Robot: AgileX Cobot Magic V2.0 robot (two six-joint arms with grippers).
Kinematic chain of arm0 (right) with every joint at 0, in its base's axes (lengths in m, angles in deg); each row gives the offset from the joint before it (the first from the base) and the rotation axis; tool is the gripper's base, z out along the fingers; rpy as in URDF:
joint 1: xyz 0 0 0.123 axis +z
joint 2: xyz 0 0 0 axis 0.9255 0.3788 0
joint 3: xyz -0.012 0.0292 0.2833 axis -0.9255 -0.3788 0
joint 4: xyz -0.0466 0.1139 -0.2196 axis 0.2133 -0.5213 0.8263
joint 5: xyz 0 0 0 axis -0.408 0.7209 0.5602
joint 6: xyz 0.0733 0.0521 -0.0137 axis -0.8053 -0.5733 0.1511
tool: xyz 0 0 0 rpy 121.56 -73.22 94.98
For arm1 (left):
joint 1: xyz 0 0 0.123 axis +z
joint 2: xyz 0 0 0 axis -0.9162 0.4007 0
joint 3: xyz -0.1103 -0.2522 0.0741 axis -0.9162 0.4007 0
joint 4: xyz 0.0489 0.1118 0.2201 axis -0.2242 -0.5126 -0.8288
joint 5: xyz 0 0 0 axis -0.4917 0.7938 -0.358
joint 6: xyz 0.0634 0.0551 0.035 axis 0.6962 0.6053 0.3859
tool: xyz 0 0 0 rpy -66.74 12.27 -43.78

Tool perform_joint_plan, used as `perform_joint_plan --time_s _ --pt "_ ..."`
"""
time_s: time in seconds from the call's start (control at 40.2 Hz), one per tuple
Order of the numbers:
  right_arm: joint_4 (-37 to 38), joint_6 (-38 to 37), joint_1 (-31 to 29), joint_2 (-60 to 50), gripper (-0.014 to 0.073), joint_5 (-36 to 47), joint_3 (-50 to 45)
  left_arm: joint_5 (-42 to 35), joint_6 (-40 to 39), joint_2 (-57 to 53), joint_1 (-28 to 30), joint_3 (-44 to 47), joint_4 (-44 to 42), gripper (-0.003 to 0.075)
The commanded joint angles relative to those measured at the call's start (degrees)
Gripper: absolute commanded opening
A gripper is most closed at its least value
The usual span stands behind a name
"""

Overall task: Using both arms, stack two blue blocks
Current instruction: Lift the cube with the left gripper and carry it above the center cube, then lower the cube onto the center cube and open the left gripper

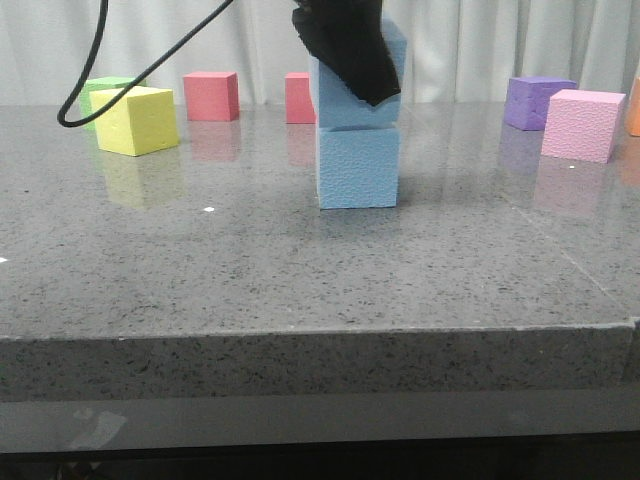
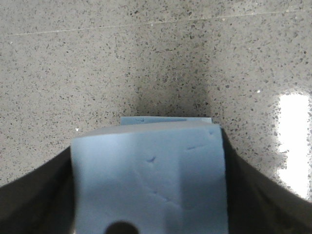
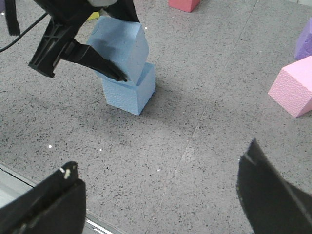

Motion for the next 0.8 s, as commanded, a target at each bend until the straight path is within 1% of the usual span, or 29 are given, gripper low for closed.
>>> perform_joint_plan --time_s 0.0,0.174,0.398,0.572,0.771 --pt "0.34 0.58 -0.32 -0.19 0.0636 3.90 1.41 -1.93 0.26 -2.95 -0.34 -1.85 0.75 0.0454" --pt "0.34 0.58 -0.32 -0.19 0.0636 3.90 1.41 -1.93 0.26 -2.95 -0.34 -1.85 0.75 0.0507" --pt "0.34 0.58 -0.32 -0.19 0.0636 3.90 1.41 -1.46 0.26 -2.95 -0.34 -1.85 0.75 0.0509" --pt "0.34 0.58 -0.32 -0.19 0.0636 3.90 1.41 -2.44 -0.54 -2.95 -0.34 -1.85 0.55 0.0573" --pt "0.34 0.58 -0.32 -0.19 0.0636 3.90 1.41 -2.60 -1.82 -2.95 -0.34 -1.85 -1.18 0.0568"
